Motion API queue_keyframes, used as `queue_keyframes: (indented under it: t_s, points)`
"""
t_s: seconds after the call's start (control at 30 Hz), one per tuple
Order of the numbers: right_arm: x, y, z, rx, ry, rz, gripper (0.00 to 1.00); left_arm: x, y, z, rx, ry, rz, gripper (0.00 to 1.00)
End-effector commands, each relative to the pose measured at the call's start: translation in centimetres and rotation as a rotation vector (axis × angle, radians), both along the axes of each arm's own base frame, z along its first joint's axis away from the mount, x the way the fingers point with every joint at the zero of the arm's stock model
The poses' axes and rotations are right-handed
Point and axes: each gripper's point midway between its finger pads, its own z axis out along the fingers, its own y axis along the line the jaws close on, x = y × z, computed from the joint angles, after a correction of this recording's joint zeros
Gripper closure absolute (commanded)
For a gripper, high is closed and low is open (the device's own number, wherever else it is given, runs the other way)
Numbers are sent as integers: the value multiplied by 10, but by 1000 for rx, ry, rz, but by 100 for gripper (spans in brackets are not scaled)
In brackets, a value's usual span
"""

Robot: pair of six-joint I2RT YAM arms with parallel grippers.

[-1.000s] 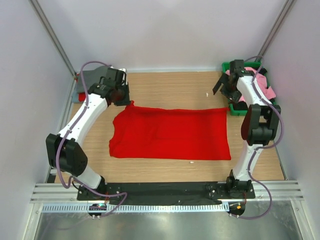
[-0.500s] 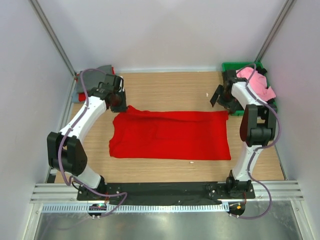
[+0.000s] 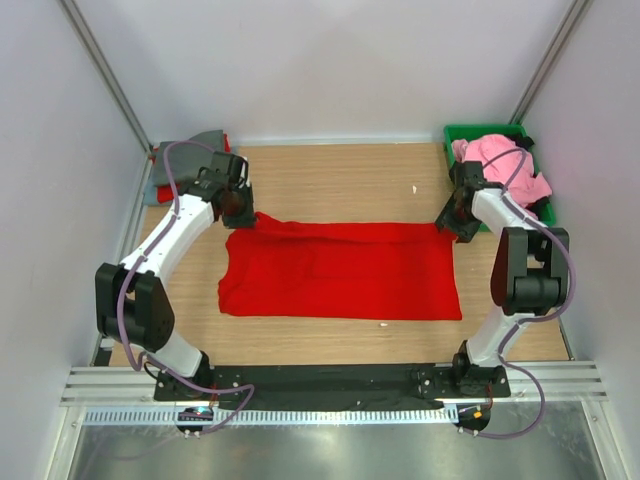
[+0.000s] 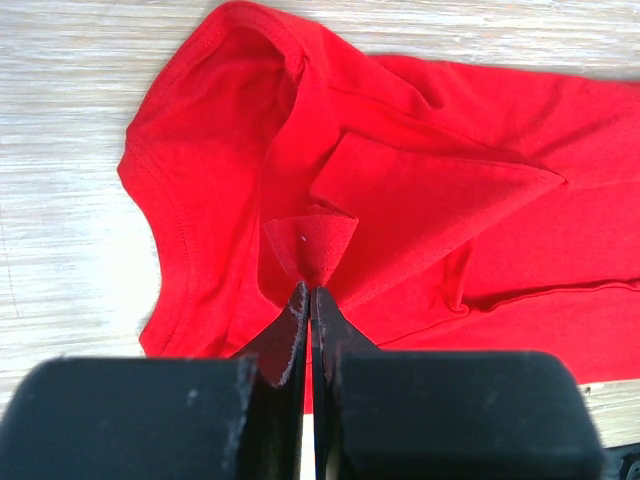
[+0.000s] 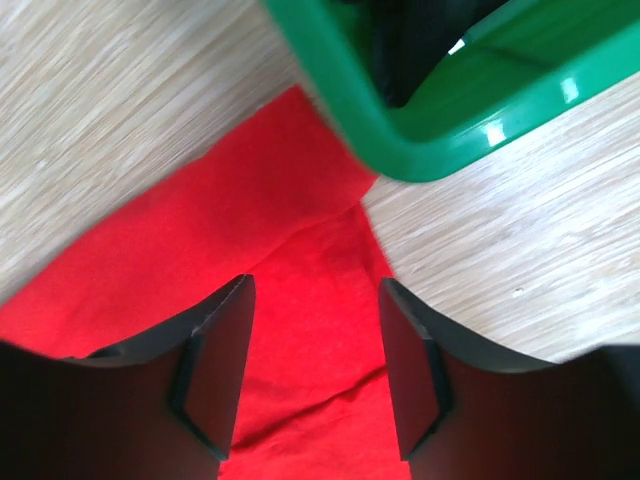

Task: Fold and stack the t-shirts
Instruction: Fold the tshirt

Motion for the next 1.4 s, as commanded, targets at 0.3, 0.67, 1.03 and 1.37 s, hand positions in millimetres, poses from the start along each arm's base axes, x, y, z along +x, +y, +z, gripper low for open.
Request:
queue_keyframes:
  t_s: [0.3, 0.67, 1.03, 1.37]
  points:
    - [16, -29, -22, 38, -93, -73, 48, 4, -1, 15, -22, -57, 4, 100]
    - [20, -30, -48, 68, -77, -81, 48, 4, 0, 11, -17, -46, 7, 100]
    - [16, -32, -47, 90, -87, -78, 78, 4, 1, 8, -7, -36, 8, 100]
    - [16, -41, -15, 37, -99, -78, 99, 4, 2, 8, -2, -34, 9, 100]
